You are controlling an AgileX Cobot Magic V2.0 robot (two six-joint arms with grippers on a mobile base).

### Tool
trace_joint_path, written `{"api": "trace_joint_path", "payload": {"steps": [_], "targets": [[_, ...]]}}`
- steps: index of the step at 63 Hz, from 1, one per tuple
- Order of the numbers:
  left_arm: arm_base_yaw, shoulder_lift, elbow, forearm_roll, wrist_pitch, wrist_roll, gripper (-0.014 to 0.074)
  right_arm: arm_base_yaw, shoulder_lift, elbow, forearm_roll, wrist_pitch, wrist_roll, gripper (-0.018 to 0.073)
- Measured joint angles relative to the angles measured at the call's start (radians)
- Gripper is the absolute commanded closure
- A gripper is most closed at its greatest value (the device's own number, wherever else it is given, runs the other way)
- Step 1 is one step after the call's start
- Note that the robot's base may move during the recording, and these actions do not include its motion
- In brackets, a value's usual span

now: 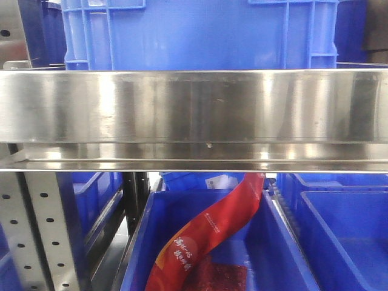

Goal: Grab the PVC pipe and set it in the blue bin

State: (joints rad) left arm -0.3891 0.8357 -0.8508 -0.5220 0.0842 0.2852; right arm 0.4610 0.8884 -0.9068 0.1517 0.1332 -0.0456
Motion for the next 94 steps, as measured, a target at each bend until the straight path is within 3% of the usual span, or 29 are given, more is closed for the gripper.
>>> {"api": "trace_joint_path", "payload": {"steps": [21,81,94], "targets": [[0.0,-0.08,0.058,0.141,-0.022,0.001,0.0707,0.0,-0.01,0.003,0.0,-0.028,0.0,0.0727],[0.0,-0.08,0.06,0.15,-0.03,0.002,0.0707,0.0,-0.03,0.04,0.0,-0.044,-0.002,0.0727],[0.0,-0.08,0.06,0.15,-0.032,0.002,0.0707,-0.103,-0.183,0.218,-0.019,-0.159,-0.004,0.0727]]}}
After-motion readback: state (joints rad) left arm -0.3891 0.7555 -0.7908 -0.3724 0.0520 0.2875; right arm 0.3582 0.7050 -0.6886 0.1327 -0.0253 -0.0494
